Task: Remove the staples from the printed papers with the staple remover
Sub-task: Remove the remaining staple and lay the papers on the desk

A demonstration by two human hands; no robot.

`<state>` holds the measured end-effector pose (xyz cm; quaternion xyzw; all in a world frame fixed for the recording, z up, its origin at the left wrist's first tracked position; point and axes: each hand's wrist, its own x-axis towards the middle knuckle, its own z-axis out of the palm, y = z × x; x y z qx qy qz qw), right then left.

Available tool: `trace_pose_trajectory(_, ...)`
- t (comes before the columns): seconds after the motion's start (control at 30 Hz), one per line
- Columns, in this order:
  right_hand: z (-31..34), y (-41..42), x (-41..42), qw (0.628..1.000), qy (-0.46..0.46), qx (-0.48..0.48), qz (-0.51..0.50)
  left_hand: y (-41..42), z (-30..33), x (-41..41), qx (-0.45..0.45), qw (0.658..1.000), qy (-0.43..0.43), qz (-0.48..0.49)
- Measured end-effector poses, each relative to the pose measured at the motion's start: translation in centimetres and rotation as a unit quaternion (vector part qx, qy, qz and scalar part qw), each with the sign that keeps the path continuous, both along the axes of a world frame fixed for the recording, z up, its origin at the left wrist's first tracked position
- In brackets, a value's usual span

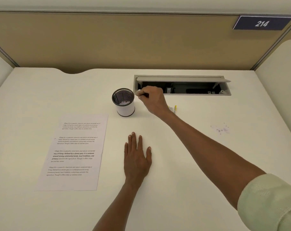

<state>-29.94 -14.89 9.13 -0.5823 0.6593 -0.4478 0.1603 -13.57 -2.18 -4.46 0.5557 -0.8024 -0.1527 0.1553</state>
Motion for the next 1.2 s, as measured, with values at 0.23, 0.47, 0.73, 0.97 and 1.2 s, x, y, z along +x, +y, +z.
trace_pose_trajectory(0.23,-4.0,8.3,-7.5,0.989,0.035,0.031,-0.142,0.0,0.0,0.0,0.002,1.000,-0.004,-0.001)
trace_pose_trajectory(0.47,-7.1,14.3,-15.2,0.959,0.113,0.137,-0.219,0.0,0.0,0.0,0.011,1.000,-0.004,0.001)
trace_pose_trajectory(0.73,-8.1,18.7,-22.7,0.892,0.162,0.322,-0.272,0.0,0.2,0.1,0.013,1.000,-0.006,0.003)
trace_pose_trajectory(0.97,-8.7,19.9,-22.2,0.889,0.238,0.336,-0.203,0.1,0.2,0.1,0.014,1.000,-0.007,0.003)
trace_pose_trajectory(1.2,-8.2,21.1,-20.8,0.887,0.060,0.277,-0.365,0.1,0.2,0.0,0.013,1.000,-0.003,0.001)
